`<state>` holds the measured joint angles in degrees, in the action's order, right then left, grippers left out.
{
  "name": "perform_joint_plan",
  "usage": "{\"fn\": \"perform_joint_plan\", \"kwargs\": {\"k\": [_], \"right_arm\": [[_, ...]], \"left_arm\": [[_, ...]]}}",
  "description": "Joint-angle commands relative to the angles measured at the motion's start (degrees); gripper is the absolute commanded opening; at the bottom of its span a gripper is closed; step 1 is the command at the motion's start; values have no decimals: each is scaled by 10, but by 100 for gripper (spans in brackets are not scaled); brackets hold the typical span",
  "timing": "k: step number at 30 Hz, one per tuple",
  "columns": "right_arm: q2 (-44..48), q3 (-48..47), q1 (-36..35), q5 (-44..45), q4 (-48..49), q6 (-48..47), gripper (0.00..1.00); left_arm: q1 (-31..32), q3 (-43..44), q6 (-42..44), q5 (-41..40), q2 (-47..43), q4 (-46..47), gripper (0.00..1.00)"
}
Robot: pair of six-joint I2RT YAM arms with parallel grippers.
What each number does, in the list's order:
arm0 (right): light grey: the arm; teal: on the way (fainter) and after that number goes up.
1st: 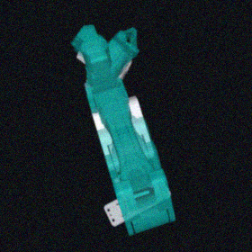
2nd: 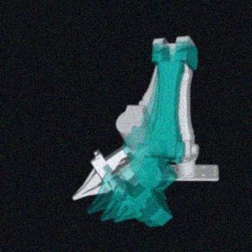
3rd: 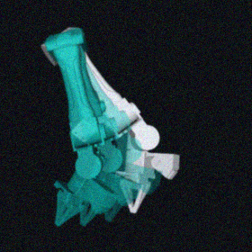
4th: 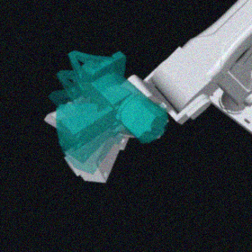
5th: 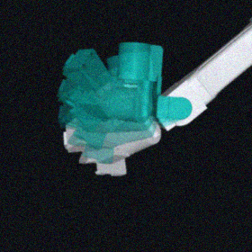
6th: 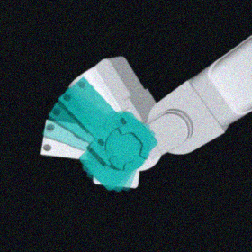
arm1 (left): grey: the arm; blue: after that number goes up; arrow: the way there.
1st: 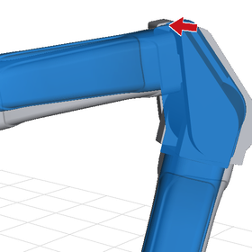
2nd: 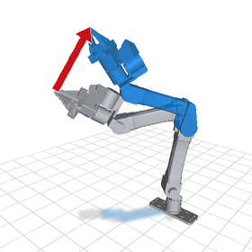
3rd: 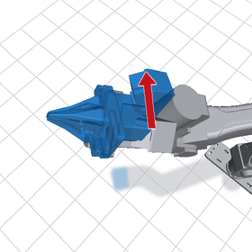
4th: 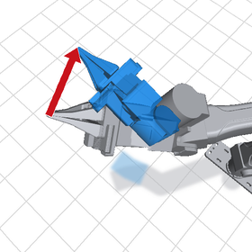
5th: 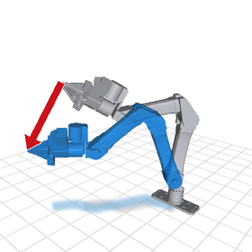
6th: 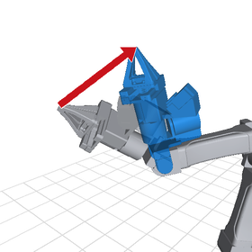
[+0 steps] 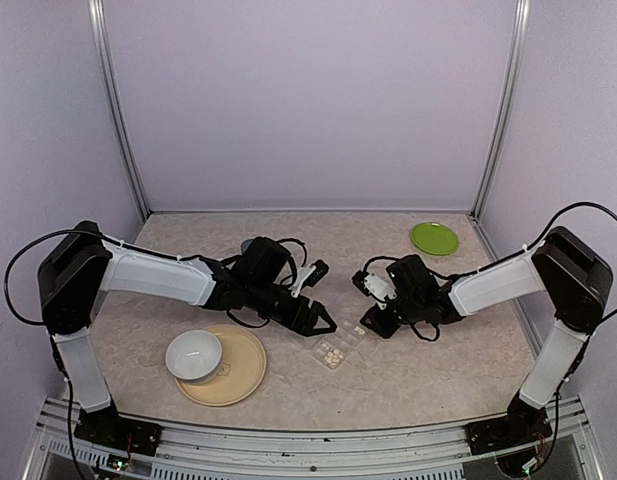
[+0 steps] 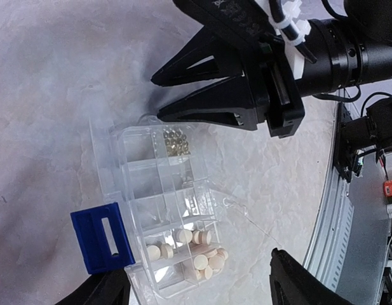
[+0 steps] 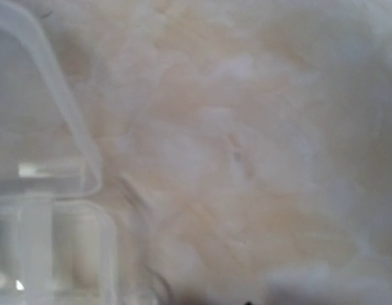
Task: Sort the pills into containers
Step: Close the lid of the pill container.
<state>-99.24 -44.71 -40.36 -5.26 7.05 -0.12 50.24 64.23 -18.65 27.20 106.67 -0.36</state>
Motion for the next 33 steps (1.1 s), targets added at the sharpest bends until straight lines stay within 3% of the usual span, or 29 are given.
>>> {"fn": "perform_joint_plan", "kwargs": {"k": [1, 16, 25, 33], "right_arm": [[0, -13, -6, 55, -23, 21, 35], [83, 8, 11, 80, -84, 94, 51], [138, 75, -3, 16, -81, 138, 51], [103, 76, -58, 16, -61, 162, 50]], "left_arm": [[-3, 7, -1, -43, -29, -12, 74], [-8, -7, -10, -32, -42, 4, 74], [-7, -9, -11, -25, -39, 7, 74], [-7, -6, -17, -16, -35, 14, 74]]}}
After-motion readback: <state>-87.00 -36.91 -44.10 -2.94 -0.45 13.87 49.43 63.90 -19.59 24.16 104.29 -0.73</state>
